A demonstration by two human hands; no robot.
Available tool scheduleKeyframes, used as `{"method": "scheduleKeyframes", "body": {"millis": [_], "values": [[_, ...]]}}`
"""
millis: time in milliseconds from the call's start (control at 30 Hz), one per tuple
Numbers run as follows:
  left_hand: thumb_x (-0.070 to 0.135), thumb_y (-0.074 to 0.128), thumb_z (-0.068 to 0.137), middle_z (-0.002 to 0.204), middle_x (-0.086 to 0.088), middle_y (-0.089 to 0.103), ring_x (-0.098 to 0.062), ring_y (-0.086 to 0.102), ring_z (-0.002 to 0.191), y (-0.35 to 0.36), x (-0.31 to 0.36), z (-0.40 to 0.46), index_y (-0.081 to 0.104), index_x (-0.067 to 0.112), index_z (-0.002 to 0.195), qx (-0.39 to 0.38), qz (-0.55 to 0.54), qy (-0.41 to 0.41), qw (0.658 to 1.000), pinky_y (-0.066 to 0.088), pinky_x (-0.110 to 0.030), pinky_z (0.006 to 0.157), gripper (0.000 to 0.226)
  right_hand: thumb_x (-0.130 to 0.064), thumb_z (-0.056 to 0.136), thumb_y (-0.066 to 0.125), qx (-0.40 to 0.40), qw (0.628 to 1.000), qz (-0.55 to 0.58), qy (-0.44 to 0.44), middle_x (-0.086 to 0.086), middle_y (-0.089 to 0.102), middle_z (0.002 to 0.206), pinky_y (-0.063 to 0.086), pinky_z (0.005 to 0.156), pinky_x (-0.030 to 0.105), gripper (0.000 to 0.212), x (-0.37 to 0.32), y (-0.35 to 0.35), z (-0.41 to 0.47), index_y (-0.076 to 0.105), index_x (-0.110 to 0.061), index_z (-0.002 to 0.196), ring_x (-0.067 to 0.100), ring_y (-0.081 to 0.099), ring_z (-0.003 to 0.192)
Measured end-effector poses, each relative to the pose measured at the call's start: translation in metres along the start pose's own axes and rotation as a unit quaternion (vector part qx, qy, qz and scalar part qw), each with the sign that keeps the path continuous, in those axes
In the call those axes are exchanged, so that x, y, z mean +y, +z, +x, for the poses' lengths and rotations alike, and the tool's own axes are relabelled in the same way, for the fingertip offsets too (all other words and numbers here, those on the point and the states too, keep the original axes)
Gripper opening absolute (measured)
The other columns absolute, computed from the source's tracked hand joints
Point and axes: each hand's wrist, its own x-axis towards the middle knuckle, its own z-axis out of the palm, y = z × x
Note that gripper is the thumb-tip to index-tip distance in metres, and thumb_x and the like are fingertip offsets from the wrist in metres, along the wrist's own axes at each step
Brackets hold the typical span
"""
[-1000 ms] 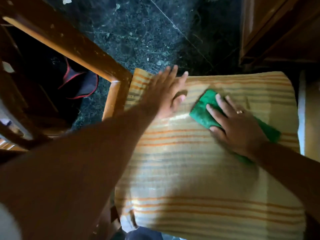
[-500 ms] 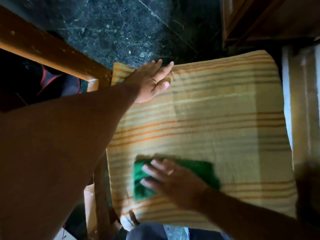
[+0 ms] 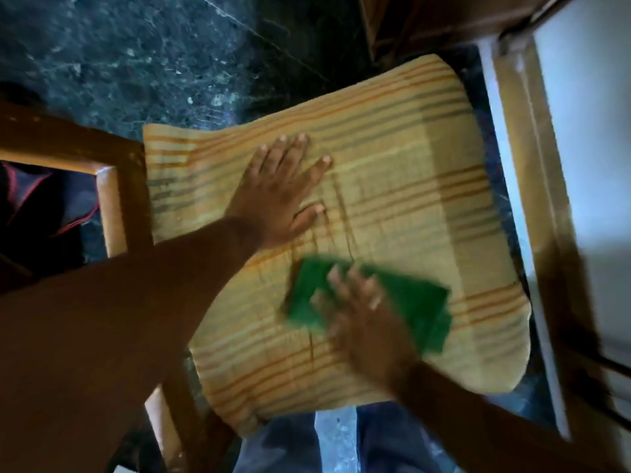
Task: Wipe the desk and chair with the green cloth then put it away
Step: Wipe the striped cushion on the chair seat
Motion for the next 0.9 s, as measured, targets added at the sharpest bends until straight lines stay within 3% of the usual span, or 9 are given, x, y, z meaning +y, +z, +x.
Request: {"method": "scheduleKeyframes", "body": {"millis": [67,200,267,367,433,600,733,833,900], "values": [[0.06,0.031,0.096,0.165,-0.02,0.018,-0.043,0.018,0.151,-0.001,-0.003,0.002,0.022,0.027,0.158,-0.006,0.003,0.013,1.0,0.013,-0.057,0.12,0.07,-0.034,0.092,0.042,0.001,0.996,0.026,-0.09,0.011,0.023,0.159,0.007,0.117,0.049,0.054,-0.039,0.019,-0.036,0.037,-0.03,0.145,0.037,0.018,0.146],[0.062,0.024,0.095,0.168,-0.016,0.007,-0.041,0.01,0.153,-0.013,0.01,-0.001,0.01,0.029,0.159,-0.068,0.008,-0.041,0.997,0.011,-0.059,0.119,0.073,-0.047,0.088,0.05,-0.008,0.996,0.061,-0.07,0.009,0.026,0.159,0.013,0.117,0.049,0.064,-0.045,0.003,-0.047,0.034,-0.032,0.147,0.031,0.027,0.144],[0.059,0.033,0.095,0.162,-0.018,0.026,-0.041,0.028,0.147,-0.026,0.025,-0.011,0.028,0.02,0.155,-0.075,-0.006,-0.034,0.997,0.024,-0.056,0.114,0.072,-0.057,0.083,0.054,0.005,0.996,0.082,-0.036,0.011,0.03,0.157,0.019,0.114,0.05,0.073,-0.036,-0.01,-0.047,0.034,-0.028,0.148,0.031,0.031,0.142],[0.065,0.045,0.09,0.126,-0.012,0.062,-0.037,0.06,0.111,-0.038,0.052,-0.053,0.059,0.015,0.124,-0.059,-0.051,0.107,0.991,0.041,-0.048,0.092,0.062,-0.056,0.072,0.067,-0.001,0.993,0.084,0.078,0.013,0.049,0.144,0.039,0.103,0.05,0.082,-0.007,-0.032,-0.057,0.042,-0.022,0.142,0.035,0.049,0.128],[0.077,0.048,0.08,0.113,-0.007,0.064,-0.031,0.062,0.1,-0.037,0.077,-0.089,0.058,0.018,0.12,-0.143,-0.047,0.166,0.975,0.043,-0.045,0.089,0.072,-0.057,0.064,0.073,-0.042,0.986,0.062,0.147,0.008,0.06,0.123,0.043,0.089,0.046,0.081,0.011,-0.044,-0.063,0.048,-0.021,0.132,0.033,0.06,0.108],[0.059,0.068,0.081,0.136,-0.009,0.054,-0.033,0.053,0.121,-0.044,0.117,-0.112,0.046,0.019,0.139,-0.356,0.006,0.051,0.933,0.041,-0.046,0.103,0.074,-0.049,0.071,0.073,-0.16,0.951,0.147,0.218,-0.001,0.068,0.108,0.048,0.083,0.035,0.053,0.03,-0.067,-0.074,0.061,-0.031,0.118,0.023,0.063,0.1],[0.028,0.078,0.084,0.135,-0.01,0.058,-0.026,0.057,0.118,-0.108,0.117,-0.094,0.06,0.016,0.129,-0.465,-0.196,-0.044,0.862,0.049,-0.04,0.099,0.05,-0.011,0.073,0.081,-0.123,0.774,0.531,0.321,0.006,0.07,0.094,0.053,0.066,0.022,0.036,0.029,-0.113,-0.109,0.068,-0.007,0.106,0.015,0.067,0.081],[0.026,0.082,0.083,0.146,-0.005,0.048,-0.024,0.051,0.129,-0.198,0.11,-0.086,0.048,0.011,0.144,-0.45,-0.324,-0.129,0.822,0.048,-0.039,0.102,0.072,0.002,0.076,0.074,0.016,0.614,0.701,0.363,0.009,0.075,0.093,0.056,0.062,0.025,0.033,0.018,-0.175,-0.147,0.067,-0.006,0.107,0.016,0.073,0.077],[0.021,0.084,0.079,0.146,-0.004,0.049,-0.023,0.055,0.126,-0.262,0.108,-0.084,0.046,0.013,0.144,-0.404,-0.408,-0.165,0.801,0.052,-0.039,0.099,0.076,-0.002,0.073,0.074,0.078,0.548,0.758,0.344,0.008,0.076,0.101,0.058,0.063,0.032,0.035,0.014,-0.218,-0.166,0.067,-0.014,0.105,0.022,0.073,0.088]]}}
